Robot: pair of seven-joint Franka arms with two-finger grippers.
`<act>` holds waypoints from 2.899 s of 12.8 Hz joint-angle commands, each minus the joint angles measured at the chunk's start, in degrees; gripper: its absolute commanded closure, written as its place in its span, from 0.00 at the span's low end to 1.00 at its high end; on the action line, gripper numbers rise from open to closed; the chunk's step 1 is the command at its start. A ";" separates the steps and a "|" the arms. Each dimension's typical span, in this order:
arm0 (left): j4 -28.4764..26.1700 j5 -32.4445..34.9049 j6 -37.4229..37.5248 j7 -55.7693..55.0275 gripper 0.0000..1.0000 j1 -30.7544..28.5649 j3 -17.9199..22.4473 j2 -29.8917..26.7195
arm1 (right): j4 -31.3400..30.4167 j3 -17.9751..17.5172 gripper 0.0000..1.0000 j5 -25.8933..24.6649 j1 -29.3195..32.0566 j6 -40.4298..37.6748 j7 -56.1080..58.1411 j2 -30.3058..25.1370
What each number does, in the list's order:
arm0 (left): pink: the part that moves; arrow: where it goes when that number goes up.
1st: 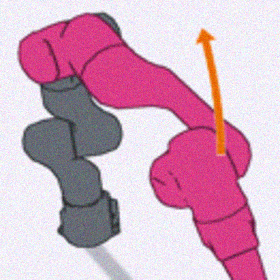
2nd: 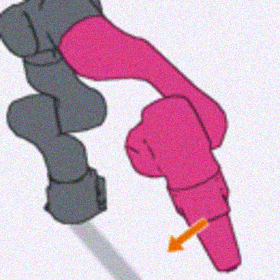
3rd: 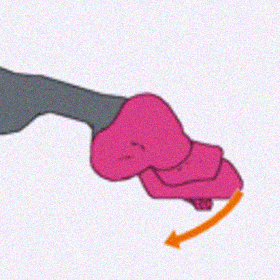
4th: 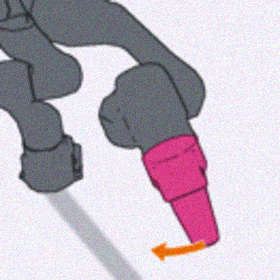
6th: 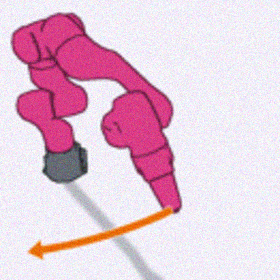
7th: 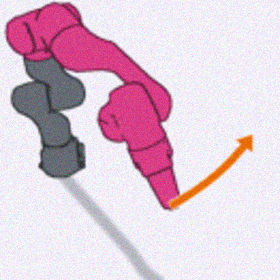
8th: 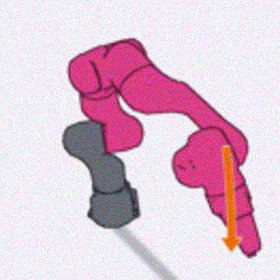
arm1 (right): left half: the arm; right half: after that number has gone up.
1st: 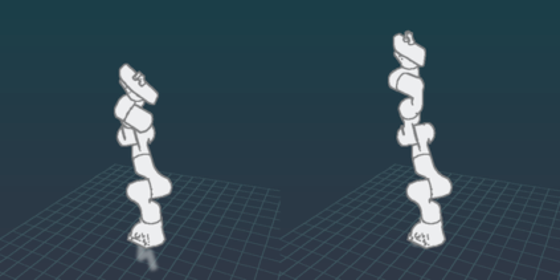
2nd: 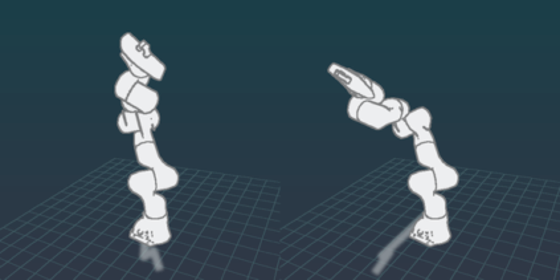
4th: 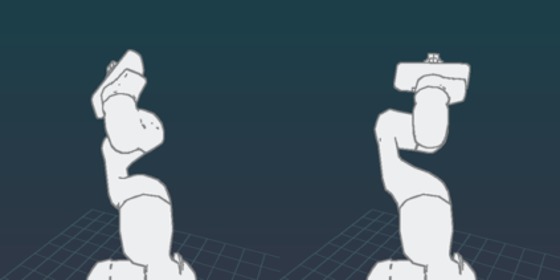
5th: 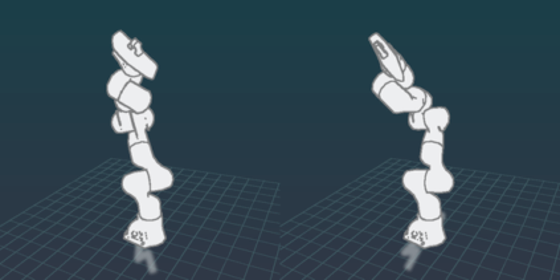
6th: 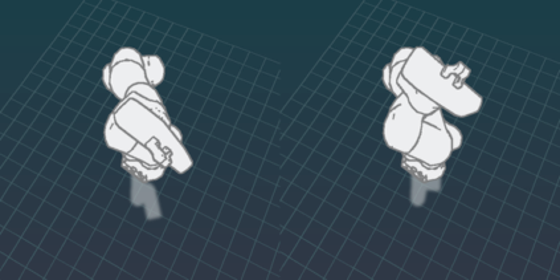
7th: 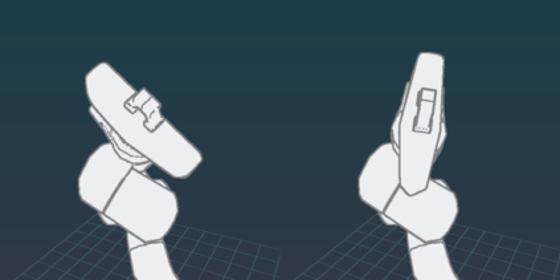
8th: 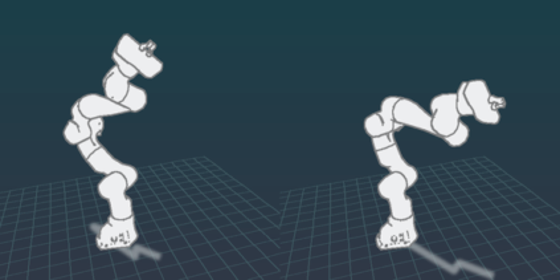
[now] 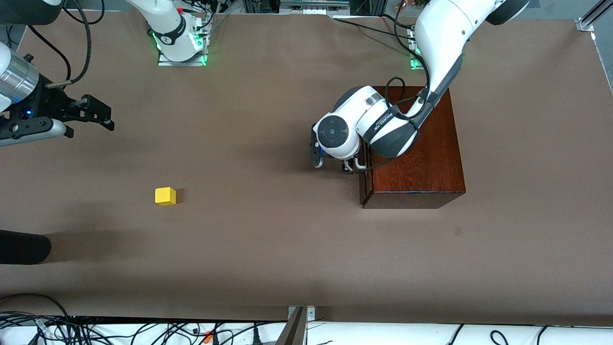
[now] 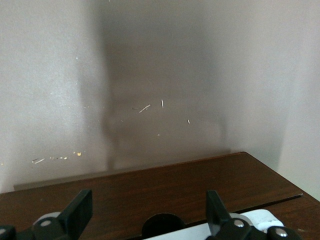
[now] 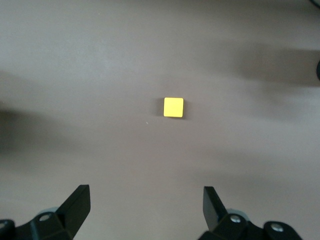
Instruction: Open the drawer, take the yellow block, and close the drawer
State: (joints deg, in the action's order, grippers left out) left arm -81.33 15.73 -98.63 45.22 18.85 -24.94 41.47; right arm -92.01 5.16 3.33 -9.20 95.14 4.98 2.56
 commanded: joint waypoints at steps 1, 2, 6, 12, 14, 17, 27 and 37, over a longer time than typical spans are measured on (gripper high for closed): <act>-0.23 1.93 1.95 1.19 0.00 -0.84 0.15 -1.66 | 2.45 -0.77 0.00 -0.08 0.32 -2.33 -2.34 1.04; -0.14 1.93 1.95 1.01 0.00 -0.75 0.15 -1.75 | 2.45 -0.77 0.00 -0.08 0.32 -2.33 -2.43 1.13; 4.50 -2.35 2.04 -1.69 0.00 -0.66 -0.64 -3.23 | 2.88 -0.33 0.00 -0.51 0.50 -2.41 -1.38 1.40; 4.60 -7.14 10.80 -24.53 0.00 -4.70 0.41 -16.84 | 3.33 -0.24 0.00 -0.69 0.93 -2.06 -2.34 1.57; 4.78 -4.49 13.19 -27.64 0.00 -8.20 0.77 -20.54 | 3.33 -0.15 0.00 -0.87 0.93 -1.89 -2.26 1.75; 3.82 -4.83 11.63 -28.08 0.00 -12.70 6.44 -26.77 | 3.33 -0.07 0.00 -0.87 1.02 -1.98 -2.17 1.84; -15.69 -13.88 4.41 -48.64 0.00 -12.79 27.31 -43.22 | 3.41 -0.15 0.00 -0.69 0.67 -1.89 -2.26 1.75; -15.53 -14.06 6.52 -51.11 0.00 -13.05 25.20 -44.20 | 3.41 0.90 0.00 -0.34 1.11 -1.45 -2.08 2.27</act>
State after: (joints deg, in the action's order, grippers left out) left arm -96.42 3.03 -92.41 -5.51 6.11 0.37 -1.66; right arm -90.25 5.62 3.25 -8.55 94.37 3.21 3.94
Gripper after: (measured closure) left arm 0.000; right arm 0.000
